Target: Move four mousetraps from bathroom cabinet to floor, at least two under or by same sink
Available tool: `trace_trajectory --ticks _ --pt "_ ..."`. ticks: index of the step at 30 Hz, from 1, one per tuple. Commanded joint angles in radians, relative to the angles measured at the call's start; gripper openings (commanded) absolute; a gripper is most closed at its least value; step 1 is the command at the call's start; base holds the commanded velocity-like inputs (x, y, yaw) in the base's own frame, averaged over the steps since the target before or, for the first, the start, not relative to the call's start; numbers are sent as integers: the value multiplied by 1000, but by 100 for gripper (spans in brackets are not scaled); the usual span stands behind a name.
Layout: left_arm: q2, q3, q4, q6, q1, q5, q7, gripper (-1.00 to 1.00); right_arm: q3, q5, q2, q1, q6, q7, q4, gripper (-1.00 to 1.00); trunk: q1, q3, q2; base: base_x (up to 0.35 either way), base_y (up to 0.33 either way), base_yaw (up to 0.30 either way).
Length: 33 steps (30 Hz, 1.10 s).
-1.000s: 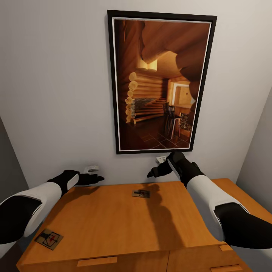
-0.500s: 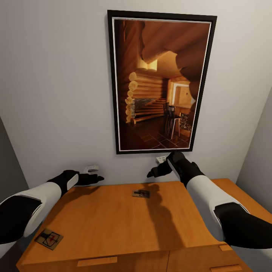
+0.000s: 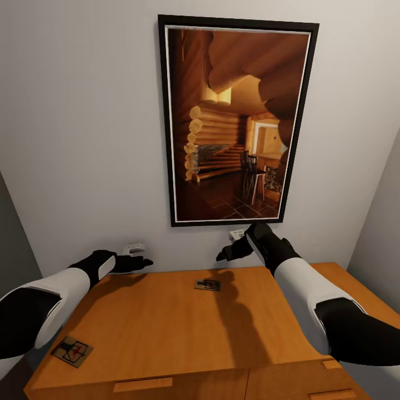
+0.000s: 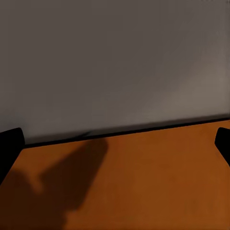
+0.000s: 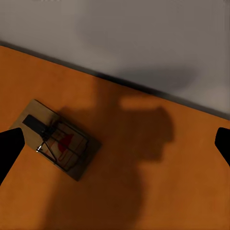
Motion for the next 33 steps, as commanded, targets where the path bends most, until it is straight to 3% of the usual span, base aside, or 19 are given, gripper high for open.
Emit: trace_trajectory --ticks 1,21,33 --pt "1 -8 -1 6 0 10 -2 100 1 10 0 -1 2 8 -1 100 0 -1 -1 0 0 0" --pt "1 -9 -1 6 -1 10 2 100 2 8 0 -1 -6 8 -1 100 0 -1 -1 -1 0 0" --pt "0 -9 -1 6 -1 10 5 100 1 7 0 -1 -17 8 -1 100 0 -1 -1 -122 0 0"
